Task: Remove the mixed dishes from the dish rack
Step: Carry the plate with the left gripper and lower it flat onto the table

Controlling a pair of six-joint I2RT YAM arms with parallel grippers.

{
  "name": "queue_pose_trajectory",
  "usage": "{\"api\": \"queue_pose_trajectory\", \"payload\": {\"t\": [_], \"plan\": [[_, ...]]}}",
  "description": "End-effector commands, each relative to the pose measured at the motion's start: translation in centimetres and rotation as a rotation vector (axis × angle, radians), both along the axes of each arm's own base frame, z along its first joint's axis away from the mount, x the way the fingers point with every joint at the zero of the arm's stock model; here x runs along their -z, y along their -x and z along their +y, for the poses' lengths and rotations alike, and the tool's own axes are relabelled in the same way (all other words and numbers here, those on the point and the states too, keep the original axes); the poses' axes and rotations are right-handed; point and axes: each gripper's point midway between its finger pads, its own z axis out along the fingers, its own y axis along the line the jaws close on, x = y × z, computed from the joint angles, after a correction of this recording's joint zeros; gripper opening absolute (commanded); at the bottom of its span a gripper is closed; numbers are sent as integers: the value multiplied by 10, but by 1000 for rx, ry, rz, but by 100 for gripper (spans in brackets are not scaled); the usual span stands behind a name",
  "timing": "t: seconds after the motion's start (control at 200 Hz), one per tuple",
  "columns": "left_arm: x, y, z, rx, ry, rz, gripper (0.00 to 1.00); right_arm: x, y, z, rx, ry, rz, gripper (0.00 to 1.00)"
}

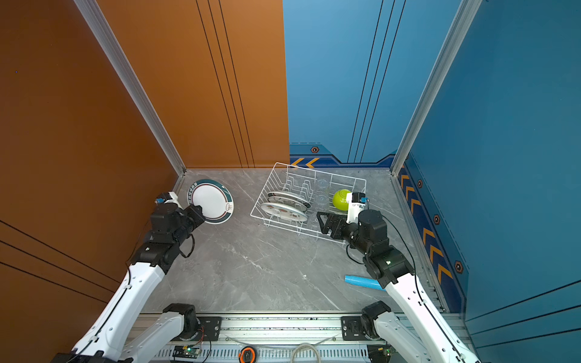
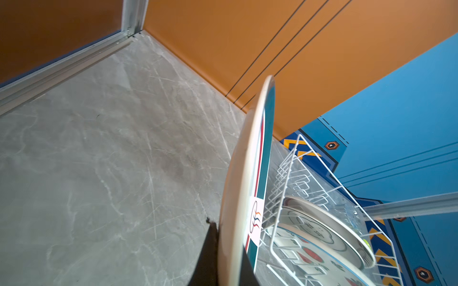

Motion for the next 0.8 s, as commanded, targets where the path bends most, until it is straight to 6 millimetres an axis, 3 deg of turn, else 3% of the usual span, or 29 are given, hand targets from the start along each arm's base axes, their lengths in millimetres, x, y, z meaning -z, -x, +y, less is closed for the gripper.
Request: {"api": "queue_pose_trajectory", "payload": {"t": [0.0, 0.195, 0.44, 0.796], "plan": [[8, 5, 9, -22, 52, 10, 0, 9, 4, -4, 5, 31, 11, 92], [36, -2, 15, -42, 189, 27, 0, 23, 0, -2, 2, 56, 43, 92], [65, -2, 20, -55, 205, 95, 0, 25, 3, -3, -2, 59, 43, 92], [105, -10, 13, -41, 298, 166, 0, 32, 5, -5, 6, 67, 65, 92]]}}
